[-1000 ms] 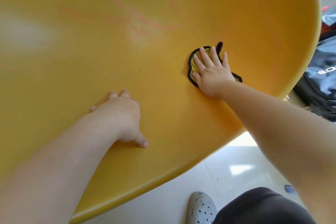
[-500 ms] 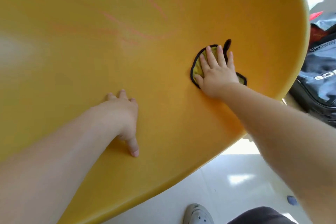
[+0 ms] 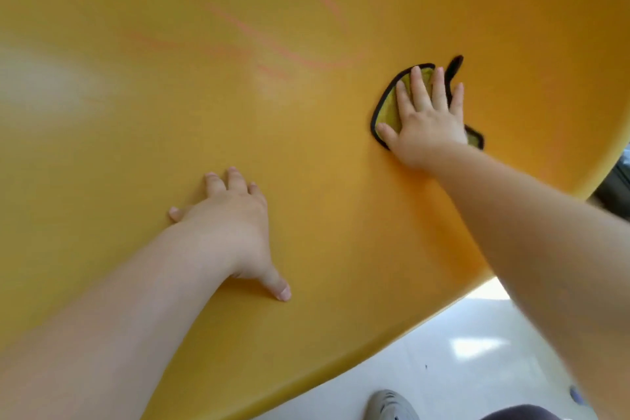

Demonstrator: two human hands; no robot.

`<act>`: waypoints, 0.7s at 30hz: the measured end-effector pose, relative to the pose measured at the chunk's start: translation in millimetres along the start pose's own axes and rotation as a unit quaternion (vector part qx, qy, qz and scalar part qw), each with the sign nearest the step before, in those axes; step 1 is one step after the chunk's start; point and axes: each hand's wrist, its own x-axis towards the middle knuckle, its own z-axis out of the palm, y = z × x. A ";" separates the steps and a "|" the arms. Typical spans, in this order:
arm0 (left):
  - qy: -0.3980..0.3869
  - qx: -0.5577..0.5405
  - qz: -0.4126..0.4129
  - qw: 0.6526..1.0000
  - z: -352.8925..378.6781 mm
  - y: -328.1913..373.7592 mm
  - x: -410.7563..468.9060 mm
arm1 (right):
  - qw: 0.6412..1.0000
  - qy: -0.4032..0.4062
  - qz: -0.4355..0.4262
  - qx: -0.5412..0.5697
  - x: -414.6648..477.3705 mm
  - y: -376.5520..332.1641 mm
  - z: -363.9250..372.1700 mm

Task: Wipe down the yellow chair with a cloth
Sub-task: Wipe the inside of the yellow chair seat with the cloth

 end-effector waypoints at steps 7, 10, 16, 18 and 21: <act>-0.004 0.000 0.010 1.000 -1.4 0.9 1.7 | 0.909 -0.066 -0.408 0.062 -124.9 -71.3 9.2; -0.011 -0.005 0.011 1.000 -2.3 0.3 0.8 | 0.946 -0.030 -0.322 -0.025 -65.6 -17.8 9.7; -0.013 0.000 0.006 1.000 -1.9 0.8 2.3 | 0.998 -0.021 -0.030 0.049 -11.6 -40.6 1.7; -0.013 0.002 0.007 1.000 -2.3 1.3 2.7 | 0.984 -0.039 -0.168 0.054 -57.9 -72.6 6.9; -0.008 0.007 0.006 1.000 -1.1 2.2 4.2 | 0.915 -0.073 -0.394 0.055 -133.9 -63.3 13.4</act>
